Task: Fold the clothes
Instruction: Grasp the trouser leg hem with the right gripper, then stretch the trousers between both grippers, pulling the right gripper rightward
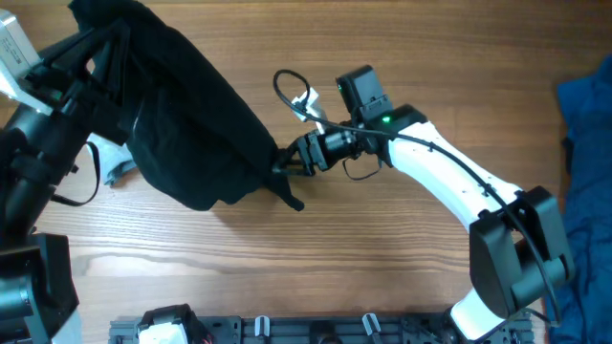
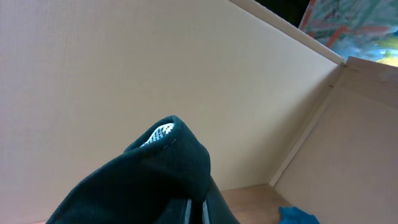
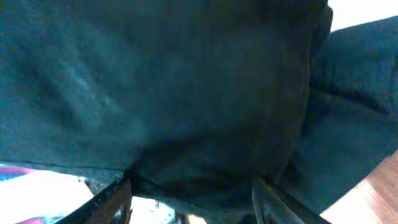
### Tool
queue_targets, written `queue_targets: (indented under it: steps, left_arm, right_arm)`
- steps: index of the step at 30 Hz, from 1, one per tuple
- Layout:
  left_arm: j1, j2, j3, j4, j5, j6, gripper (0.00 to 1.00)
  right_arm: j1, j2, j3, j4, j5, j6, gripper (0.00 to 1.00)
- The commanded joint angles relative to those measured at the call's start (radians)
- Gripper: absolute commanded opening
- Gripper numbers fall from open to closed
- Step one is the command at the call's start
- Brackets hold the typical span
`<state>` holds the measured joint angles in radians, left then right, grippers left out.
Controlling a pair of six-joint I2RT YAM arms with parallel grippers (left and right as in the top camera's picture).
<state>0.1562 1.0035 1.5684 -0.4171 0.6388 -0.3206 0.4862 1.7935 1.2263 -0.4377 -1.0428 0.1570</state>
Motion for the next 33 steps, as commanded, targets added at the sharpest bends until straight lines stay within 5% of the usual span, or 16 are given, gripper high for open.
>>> queue_targets:
  steps: [1, 4, 17, 23, 25, 28, 29, 33]
  left_arm:
    - [0.003, -0.008, 0.047, 0.024, -0.031, -0.001, 0.04]
    - [0.003, -0.008, 0.054, 0.029, -0.031, -0.001, 0.04]
    - [0.003, -0.008, 0.068, 0.059, -0.145, 0.025, 0.04]
    - [0.003, -0.008, 0.069, 0.064, -0.147, 0.024, 0.04]
    - [0.003, -0.008, 0.069, 0.058, -0.147, 0.024, 0.04]
    - [0.003, -0.008, 0.069, 0.053, -0.147, 0.024, 0.04]
    - [0.003, -0.008, 0.069, 0.047, -0.147, 0.024, 0.04]
    - [0.003, -0.008, 0.069, -0.013, -0.167, 0.032, 0.04]
  right_arm:
    - [-0.003, 0.025, -0.092, 0.158, -0.180, 0.166, 0.63]
    - [-0.003, 0.025, -0.143, 0.323, -0.293, 0.198, 0.63]
    - [-0.001, 0.030, -0.206, 0.404, -0.346, 0.196, 0.64]
    - [-0.001, 0.030, -0.206, 0.677, -0.373, 0.402, 0.63]
    - [-0.001, 0.030, -0.206, 0.824, -0.377, 0.485, 0.58]
    - [-0.003, 0.030, -0.206, 0.980, -0.361, 0.615, 0.12]
    - [-0.008, 0.030, -0.206, 1.016, -0.361, 0.651, 0.05]
    - [-0.071, 0.006, -0.206, 1.120, -0.352, 0.766, 0.04]
